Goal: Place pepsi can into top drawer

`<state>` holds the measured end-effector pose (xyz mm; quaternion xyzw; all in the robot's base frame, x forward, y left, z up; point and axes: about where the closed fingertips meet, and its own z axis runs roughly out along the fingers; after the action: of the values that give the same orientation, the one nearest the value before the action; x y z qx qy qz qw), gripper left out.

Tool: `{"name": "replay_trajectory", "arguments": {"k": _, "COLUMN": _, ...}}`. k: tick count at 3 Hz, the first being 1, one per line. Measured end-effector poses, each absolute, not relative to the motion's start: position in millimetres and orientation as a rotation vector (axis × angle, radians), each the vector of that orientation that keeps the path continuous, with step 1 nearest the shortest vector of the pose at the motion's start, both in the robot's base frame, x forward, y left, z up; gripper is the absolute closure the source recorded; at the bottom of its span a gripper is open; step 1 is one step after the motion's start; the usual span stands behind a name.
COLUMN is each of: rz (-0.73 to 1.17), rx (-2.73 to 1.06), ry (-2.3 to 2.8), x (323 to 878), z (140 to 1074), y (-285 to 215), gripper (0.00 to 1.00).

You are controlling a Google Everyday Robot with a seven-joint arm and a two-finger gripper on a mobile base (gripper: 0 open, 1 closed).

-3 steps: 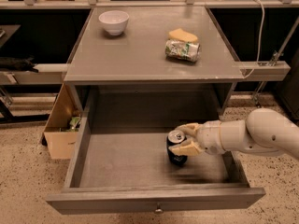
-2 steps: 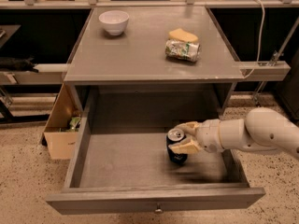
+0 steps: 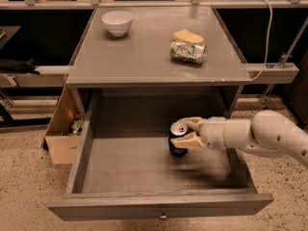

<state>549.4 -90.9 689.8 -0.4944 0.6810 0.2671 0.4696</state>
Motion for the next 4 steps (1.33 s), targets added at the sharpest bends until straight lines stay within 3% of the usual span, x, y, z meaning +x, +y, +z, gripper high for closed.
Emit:
{"name": "replay_trajectory", "arguments": {"k": 2, "rz": 0.682, "rx": -1.17, "ry": 1.616, "x": 553.4, "z": 691.1, "y": -85.2, "gripper": 0.97}}
{"name": "replay_trajectory", "arguments": {"k": 4, "rz": 0.702, "rx": -1.143, "ry": 1.608, "x": 552.5, "z": 687.2, "y": -86.0, "gripper": 0.51}}
